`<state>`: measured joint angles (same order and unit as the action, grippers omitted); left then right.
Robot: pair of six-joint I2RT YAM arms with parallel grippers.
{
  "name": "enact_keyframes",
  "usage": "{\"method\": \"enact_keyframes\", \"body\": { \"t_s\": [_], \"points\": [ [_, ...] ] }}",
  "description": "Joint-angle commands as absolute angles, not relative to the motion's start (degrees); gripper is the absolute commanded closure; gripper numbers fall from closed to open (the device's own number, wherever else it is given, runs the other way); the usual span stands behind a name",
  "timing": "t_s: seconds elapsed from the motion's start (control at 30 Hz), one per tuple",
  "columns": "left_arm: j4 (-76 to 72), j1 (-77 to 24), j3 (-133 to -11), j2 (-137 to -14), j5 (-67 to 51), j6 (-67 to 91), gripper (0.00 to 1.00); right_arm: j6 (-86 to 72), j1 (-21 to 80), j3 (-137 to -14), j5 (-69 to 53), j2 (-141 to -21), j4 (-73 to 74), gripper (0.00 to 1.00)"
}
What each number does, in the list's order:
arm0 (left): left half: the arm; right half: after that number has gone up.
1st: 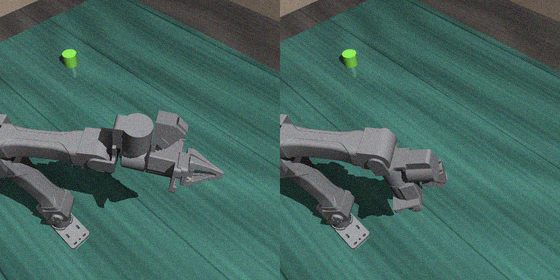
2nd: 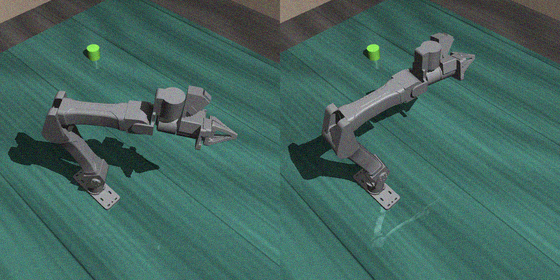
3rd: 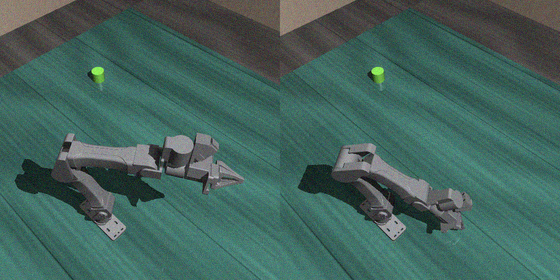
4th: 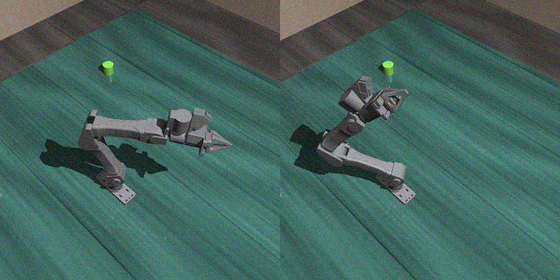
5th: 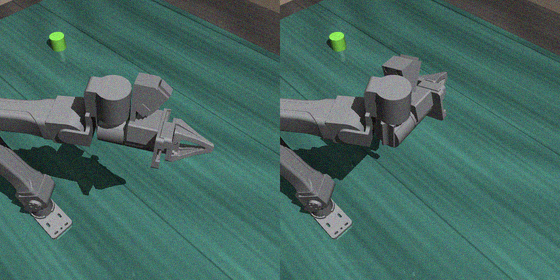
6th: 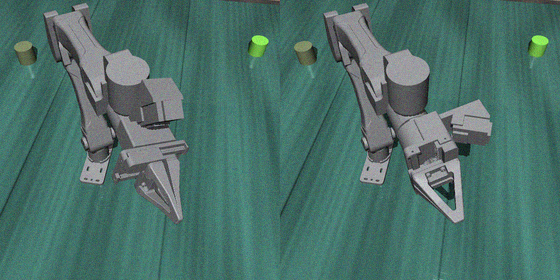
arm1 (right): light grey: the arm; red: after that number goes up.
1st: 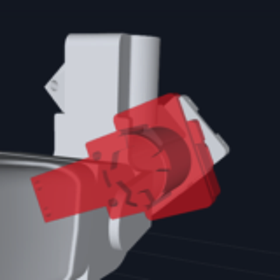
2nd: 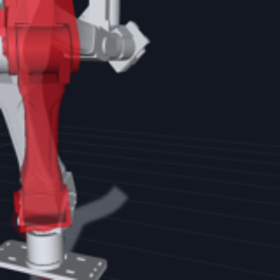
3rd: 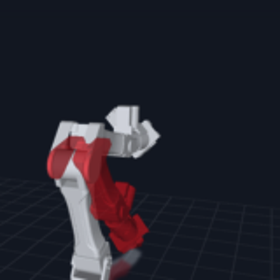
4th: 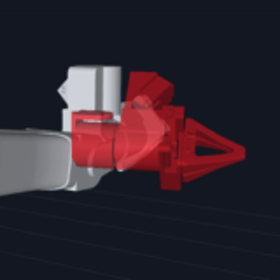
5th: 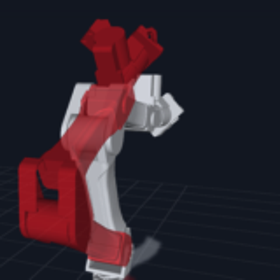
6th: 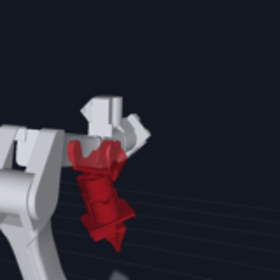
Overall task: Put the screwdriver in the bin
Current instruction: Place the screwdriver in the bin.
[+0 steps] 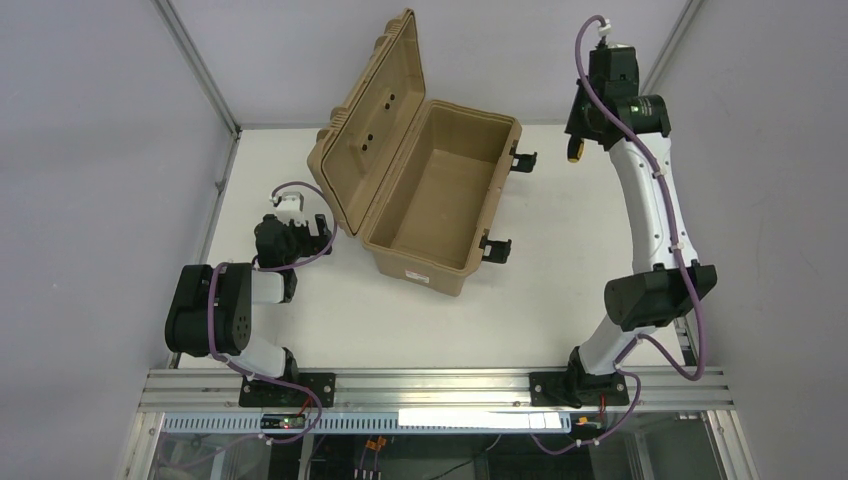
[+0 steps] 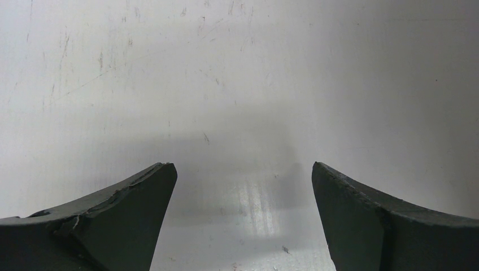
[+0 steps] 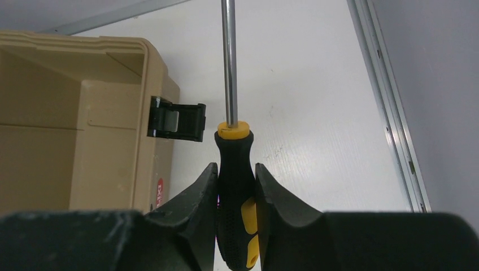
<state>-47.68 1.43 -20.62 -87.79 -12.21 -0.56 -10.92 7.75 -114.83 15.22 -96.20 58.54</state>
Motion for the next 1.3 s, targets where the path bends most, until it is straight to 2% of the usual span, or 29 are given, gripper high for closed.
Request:
{"method": "enact_keyframes", "body": {
  "t_s": [0.0, 0.4, 0.6, 0.83, 1.27],
  "points": [
    [-48.6, 0.9, -20.7, -86.4, -12.2, -0.2, 0.01, -14.1, 8.6, -121.9, 15.1, -96.6, 62.0, 0.92],
    [-48.7, 0.9, -20.7, -86.4, -12.1, -0.2, 0.01, -19.1, 21.2, -128.2, 19.6, -103.2, 61.7, 0.93],
    [-48.6, 0.9, -20.7, -86.4, -12.1, -0.1, 0.01, -23.8, 27.6, -130.0, 22.3, -108.3, 58.0, 0.97],
    [-48.6, 0.9, -20.7, -86.4, -12.1, -0.2, 0.01, -30.1, 34.1, -130.2, 31.6, -113.5, 53.4, 0.98],
    [-48.6, 0.9, -20.7, -86.4, -12.1, -0.1, 0.01, -38.9, 36.4, -118.5, 32.3, -117.8, 43.7, 0.97]
  ]
}}
